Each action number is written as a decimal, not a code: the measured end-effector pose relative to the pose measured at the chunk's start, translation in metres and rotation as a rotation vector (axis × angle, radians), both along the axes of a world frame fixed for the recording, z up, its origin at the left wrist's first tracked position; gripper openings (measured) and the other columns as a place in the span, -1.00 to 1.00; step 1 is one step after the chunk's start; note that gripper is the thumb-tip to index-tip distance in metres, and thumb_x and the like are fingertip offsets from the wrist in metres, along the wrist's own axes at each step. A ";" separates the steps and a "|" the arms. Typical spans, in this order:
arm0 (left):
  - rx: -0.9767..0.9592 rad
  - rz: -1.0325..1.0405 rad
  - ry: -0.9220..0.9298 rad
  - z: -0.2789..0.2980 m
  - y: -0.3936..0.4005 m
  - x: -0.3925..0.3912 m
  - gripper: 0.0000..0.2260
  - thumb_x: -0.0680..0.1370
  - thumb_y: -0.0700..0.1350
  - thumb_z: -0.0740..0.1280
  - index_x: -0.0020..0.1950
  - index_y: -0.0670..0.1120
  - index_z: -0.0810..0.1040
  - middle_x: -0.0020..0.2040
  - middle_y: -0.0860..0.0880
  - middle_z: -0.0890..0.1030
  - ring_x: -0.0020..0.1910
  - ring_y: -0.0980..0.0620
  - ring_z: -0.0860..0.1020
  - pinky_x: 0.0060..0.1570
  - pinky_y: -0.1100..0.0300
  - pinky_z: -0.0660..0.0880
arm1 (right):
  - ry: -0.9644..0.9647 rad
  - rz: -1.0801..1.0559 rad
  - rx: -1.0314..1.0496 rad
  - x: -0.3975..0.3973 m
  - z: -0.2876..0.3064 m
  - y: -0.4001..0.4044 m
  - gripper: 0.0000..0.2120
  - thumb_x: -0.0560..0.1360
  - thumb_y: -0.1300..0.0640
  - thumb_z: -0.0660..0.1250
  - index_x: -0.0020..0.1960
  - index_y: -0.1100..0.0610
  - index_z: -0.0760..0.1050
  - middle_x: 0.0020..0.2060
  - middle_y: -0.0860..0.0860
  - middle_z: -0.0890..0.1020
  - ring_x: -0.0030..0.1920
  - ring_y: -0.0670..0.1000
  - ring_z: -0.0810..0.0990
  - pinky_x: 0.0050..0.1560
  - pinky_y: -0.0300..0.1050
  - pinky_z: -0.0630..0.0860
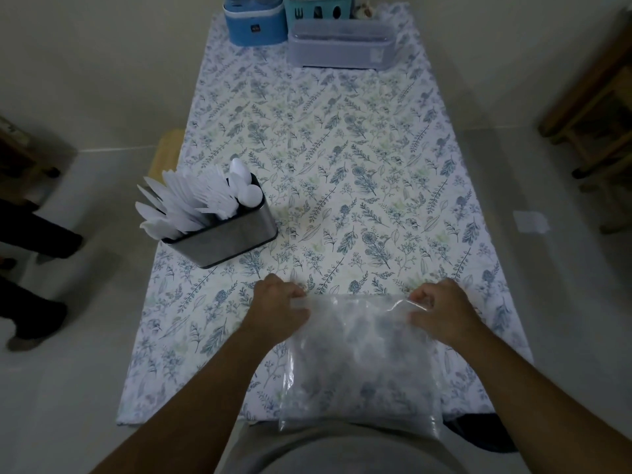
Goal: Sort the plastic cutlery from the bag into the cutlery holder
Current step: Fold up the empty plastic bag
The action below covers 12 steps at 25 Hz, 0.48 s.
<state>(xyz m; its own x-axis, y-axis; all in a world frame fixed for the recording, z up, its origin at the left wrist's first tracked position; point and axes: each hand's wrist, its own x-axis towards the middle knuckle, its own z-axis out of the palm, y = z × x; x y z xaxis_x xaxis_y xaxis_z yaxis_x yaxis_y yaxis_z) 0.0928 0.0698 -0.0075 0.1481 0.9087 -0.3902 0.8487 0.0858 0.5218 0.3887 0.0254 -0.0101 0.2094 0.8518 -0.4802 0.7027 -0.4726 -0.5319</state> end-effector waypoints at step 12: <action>0.124 0.366 -0.507 0.022 0.002 0.015 -0.71 0.49 -0.26 0.41 0.15 -0.03 0.47 0.05 0.04 0.50 0.02 0.08 0.48 -0.01 0.23 0.47 | 0.713 -0.555 -0.015 -0.027 0.018 -0.052 -0.64 0.52 0.34 0.38 0.18 -0.05 0.60 0.04 0.07 0.72 -0.06 0.10 0.70 -0.20 -0.04 0.64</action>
<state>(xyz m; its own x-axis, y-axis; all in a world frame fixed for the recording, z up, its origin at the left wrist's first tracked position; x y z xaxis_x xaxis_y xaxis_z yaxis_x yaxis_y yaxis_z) 0.1082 0.0720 0.0146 -0.0419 0.9694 -0.2418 0.4209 0.2366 0.8757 0.3612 -0.0268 0.0078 0.2367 0.7096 -0.6637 -0.1219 -0.6560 -0.7449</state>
